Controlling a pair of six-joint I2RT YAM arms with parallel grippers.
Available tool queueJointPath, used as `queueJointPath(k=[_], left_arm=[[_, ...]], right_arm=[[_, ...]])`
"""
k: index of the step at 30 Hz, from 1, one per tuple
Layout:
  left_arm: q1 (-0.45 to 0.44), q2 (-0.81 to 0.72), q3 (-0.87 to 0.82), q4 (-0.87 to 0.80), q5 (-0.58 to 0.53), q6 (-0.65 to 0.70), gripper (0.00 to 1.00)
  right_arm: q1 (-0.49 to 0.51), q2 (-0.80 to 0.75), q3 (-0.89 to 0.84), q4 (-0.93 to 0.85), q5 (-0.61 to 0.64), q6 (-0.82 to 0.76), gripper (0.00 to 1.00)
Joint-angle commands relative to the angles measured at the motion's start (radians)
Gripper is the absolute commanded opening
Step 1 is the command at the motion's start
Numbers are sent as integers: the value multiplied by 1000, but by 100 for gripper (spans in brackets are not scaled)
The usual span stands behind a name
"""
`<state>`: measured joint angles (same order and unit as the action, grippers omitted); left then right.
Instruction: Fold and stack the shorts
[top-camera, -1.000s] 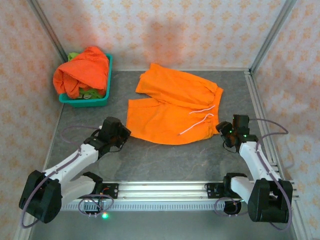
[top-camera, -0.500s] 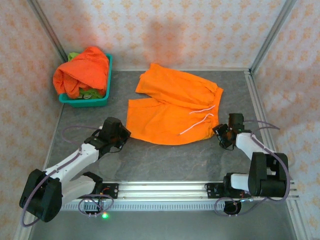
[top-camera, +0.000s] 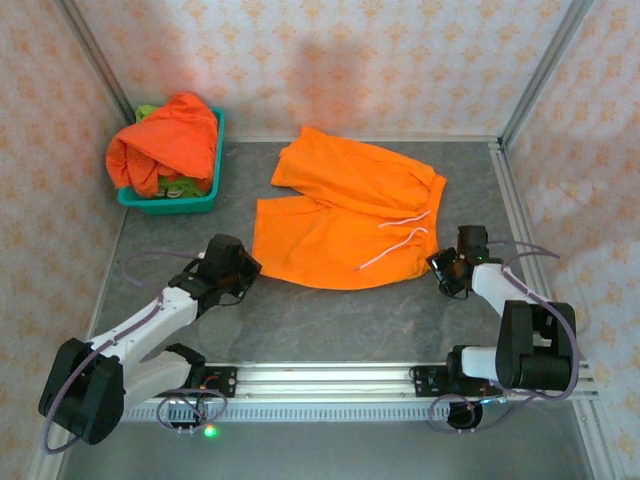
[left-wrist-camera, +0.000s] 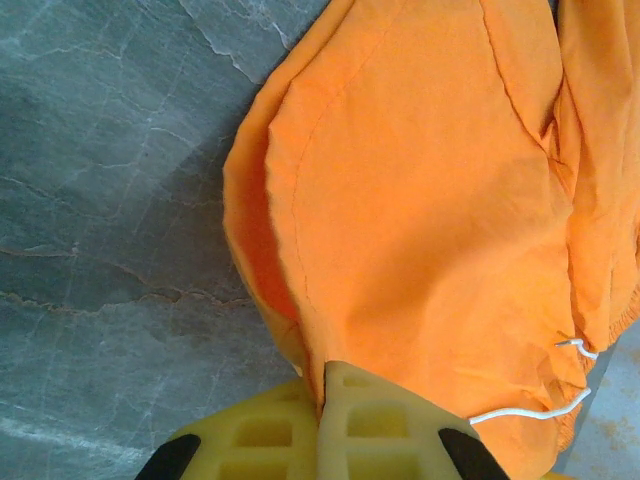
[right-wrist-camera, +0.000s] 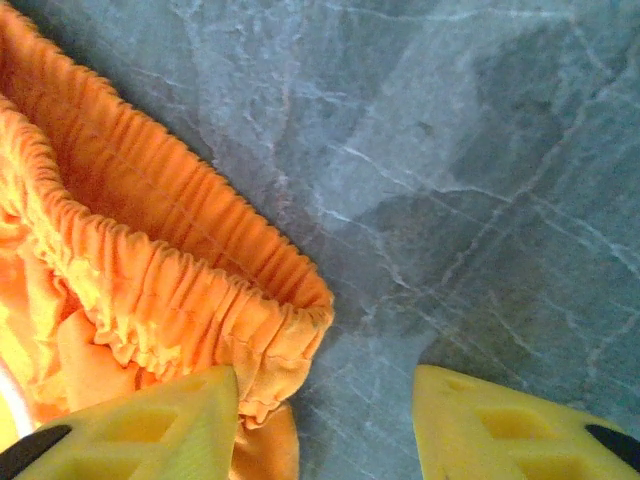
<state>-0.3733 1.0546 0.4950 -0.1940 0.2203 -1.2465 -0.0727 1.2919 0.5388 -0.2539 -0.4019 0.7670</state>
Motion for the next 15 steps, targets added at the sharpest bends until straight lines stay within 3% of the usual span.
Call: queueJointPath(k=[1,15], left_arm=[[-6,-1,-7,-30,-39,27,0],[-5,-5,-12,-33,-42,28,0]], right_arm=[[2,-38,34,48,-1,-4,48],[3,-53,44,12,36,-6,53]])
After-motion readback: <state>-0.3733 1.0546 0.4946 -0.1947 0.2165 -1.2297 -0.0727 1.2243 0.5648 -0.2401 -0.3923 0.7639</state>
